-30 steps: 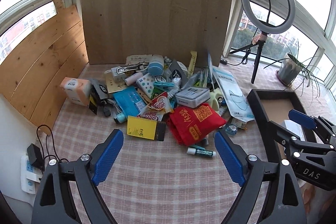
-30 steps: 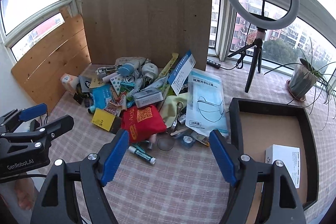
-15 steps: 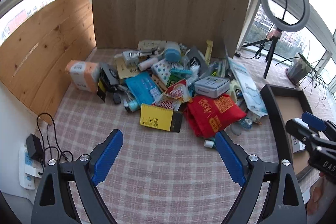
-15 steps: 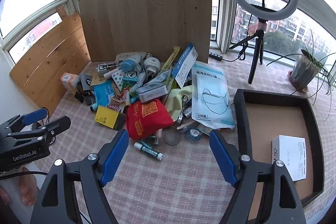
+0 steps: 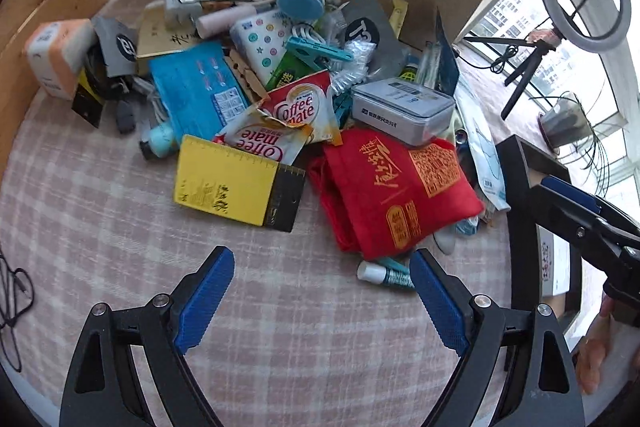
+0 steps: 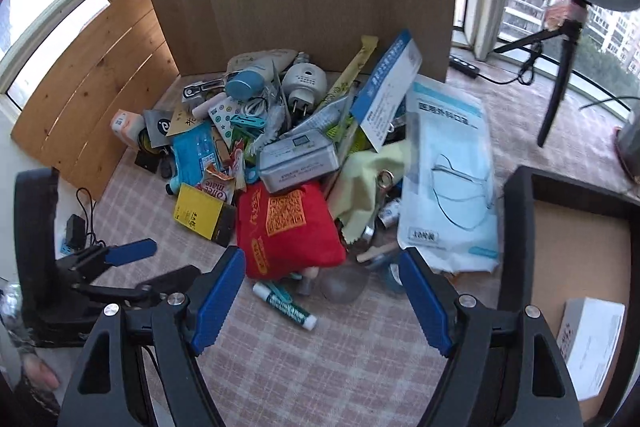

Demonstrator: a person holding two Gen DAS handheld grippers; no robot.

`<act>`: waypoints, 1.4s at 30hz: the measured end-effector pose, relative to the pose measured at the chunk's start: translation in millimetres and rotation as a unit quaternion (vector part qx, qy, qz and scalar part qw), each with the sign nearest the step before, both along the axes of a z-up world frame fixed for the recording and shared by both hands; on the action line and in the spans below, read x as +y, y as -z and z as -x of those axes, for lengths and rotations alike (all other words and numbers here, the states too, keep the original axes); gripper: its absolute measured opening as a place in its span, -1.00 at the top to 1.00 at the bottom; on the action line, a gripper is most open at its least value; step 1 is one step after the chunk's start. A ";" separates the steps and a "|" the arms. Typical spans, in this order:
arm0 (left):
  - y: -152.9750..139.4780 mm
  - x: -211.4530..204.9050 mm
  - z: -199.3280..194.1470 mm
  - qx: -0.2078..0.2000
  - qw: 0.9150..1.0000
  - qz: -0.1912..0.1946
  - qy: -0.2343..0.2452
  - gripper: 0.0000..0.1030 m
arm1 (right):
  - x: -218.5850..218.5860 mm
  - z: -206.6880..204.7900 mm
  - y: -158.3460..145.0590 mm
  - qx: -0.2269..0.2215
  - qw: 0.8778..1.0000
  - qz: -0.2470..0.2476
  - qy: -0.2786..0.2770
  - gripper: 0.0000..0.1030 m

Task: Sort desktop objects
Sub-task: 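Move the right gripper back over the heap toward the red pouch, then close the right gripper on the red pouch with the QR code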

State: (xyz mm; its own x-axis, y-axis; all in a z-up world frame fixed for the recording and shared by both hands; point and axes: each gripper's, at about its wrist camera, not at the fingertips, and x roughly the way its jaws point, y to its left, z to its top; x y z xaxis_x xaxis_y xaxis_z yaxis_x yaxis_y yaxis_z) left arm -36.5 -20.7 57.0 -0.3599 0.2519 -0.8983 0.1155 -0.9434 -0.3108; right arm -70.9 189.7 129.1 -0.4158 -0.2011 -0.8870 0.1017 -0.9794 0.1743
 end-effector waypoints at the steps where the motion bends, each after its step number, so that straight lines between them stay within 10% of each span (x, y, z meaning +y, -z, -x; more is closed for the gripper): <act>1: 4.5 1.8 4.8 -0.002 1.000 -0.003 -0.004 -0.78 | -3.0 7.5 3.2 -0.004 1.000 -0.003 -0.005 -0.39; 12: 23.5 23.2 36.5 0.004 1.000 0.026 -0.002 -0.79 | -26.3 57.3 41.5 -0.058 0.998 -0.020 -0.030 -0.17; 22: 42.2 24.7 52.4 -0.004 1.000 -0.026 -0.012 -0.87 | -30.4 78.1 73.8 -0.123 0.992 0.020 -0.026 -0.16; 42: 43.0 -6.6 40.5 0.009 0.999 -0.012 -0.034 -0.91 | -34.3 76.7 56.1 -0.111 0.993 0.013 -0.041 -0.06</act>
State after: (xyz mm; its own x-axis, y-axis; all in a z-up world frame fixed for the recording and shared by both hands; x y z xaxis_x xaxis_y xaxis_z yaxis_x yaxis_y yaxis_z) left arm -77.0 -27.3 14.0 -0.3927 0.2483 -0.8855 0.1739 -0.9255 -0.3366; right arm -147.6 155.4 73.0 -0.1925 -0.2505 -0.9488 0.1381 -0.9642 0.2265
